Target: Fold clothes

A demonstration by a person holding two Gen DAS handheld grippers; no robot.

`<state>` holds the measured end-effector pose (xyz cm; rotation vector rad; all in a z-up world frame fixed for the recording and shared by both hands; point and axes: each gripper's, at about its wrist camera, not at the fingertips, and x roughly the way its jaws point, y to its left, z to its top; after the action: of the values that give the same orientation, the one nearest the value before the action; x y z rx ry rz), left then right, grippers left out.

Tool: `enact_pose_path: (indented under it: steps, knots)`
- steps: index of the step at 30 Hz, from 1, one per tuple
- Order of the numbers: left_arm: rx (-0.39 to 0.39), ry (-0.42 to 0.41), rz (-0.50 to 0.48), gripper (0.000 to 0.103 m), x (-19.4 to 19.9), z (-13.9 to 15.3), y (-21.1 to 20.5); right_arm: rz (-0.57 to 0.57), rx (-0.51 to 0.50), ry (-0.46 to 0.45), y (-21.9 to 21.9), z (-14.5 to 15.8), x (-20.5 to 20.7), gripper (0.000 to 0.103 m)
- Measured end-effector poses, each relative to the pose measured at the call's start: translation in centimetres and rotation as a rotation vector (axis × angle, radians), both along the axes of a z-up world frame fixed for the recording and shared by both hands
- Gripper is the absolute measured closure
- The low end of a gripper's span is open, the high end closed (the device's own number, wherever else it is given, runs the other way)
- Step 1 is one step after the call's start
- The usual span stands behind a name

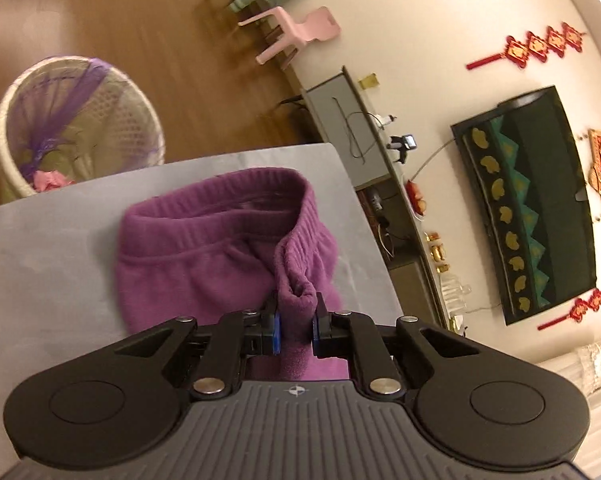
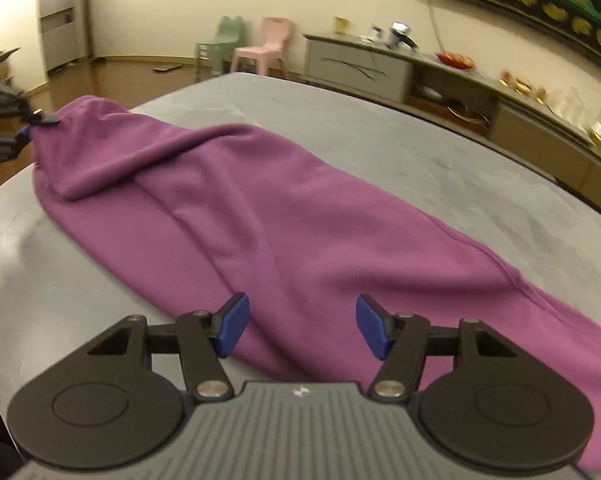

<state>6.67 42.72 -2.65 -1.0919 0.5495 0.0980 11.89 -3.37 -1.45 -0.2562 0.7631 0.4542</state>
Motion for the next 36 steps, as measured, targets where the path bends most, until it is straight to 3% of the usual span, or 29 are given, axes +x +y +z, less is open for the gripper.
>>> enact_pose_path:
  steps: [2,5,6,8,9,11,12,13,14,16,19,21,23,27,29,31,33,36]
  knots:
    - [-0.005,-0.016,-0.026,0.090,0.1,-0.3,-0.4,0.055,-0.022,-0.010,1.9,-0.8,0.5,0.043]
    - [0.020,-0.024,-0.049,0.086,0.5,-0.6,-0.9,0.075,-0.106,-0.028,4.1,-1.8,0.8,0.065]
    - [0.035,-0.020,-0.051,0.080,0.6,-0.6,-1.0,0.073,-0.111,-0.025,4.3,-2.0,0.9,0.073]
    - [0.069,0.011,-0.042,0.051,1.1,-0.8,-1.3,0.063,-0.080,-0.008,3.8,-1.9,0.7,0.074]
    - [0.089,0.022,-0.041,0.049,1.4,-0.9,-1.6,0.058,-0.079,-0.007,3.5,-1.9,0.6,0.080]
    - [0.148,0.040,-0.047,0.051,2.2,-0.8,-2.3,0.047,-0.078,-0.006,2.9,-1.8,0.6,0.092]
    - [0.178,0.037,-0.049,0.060,2.4,-0.5,-2.5,0.043,-0.076,-0.007,2.7,-1.8,0.6,0.098]
    - [0.205,0.020,-0.056,0.089,2.5,0.1,-2.6,0.040,-0.068,-0.016,2.3,-1.5,0.6,0.098]
    - [0.217,-0.011,-0.047,0.092,2.3,0.8,-2.4,0.034,-0.057,-0.030,1.8,-0.9,0.5,0.099]
    - [0.167,-0.125,0.046,0.093,0.2,2.4,-0.1,0.023,-0.024,-0.059,0.4,0.6,0.2,0.099]
    - [0.060,-0.093,0.160,0.093,-2.2,1.3,4.0,0.028,0.035,-0.075,-2.8,4.0,-1.4,0.099]
    - [0.004,-0.013,0.179,0.093,-2.3,-0.3,5.2,0.069,0.032,-0.030,-3.7,3.8,-2.0,0.099]
    - [0.050,0.098,0.138,0.093,-1.1,-1.2,4.2,0.101,-0.016,0.011,-3.3,2.0,-2.2,0.099]
    - [0.137,0.175,0.112,0.093,-0.4,-1.1,2.9,0.107,-0.031,0.077,-2.4,-1.7,-1.9,0.096]
    - [0.180,0.193,0.090,0.093,-0.2,-1.1,2.5,0.084,0.014,0.085,-3.1,-1.8,-1.7,0.095]
    - [0.192,0.198,0.049,0.092,0.2,-1.2,2.2,0.069,0.089,0.123,-4.8,-0.9,-1.2,0.074]
    - [0.177,0.182,-0.002,0.092,0.4,-1.6,2.1,0.053,0.192,0.134,-7.3,0.6,-0.6,0.060]
    - [0.205,0.153,-0.053,0.091,1.5,-1.1,0.7,-0.026,0.270,0.092,-10.1,3.3,1.8,0.056]
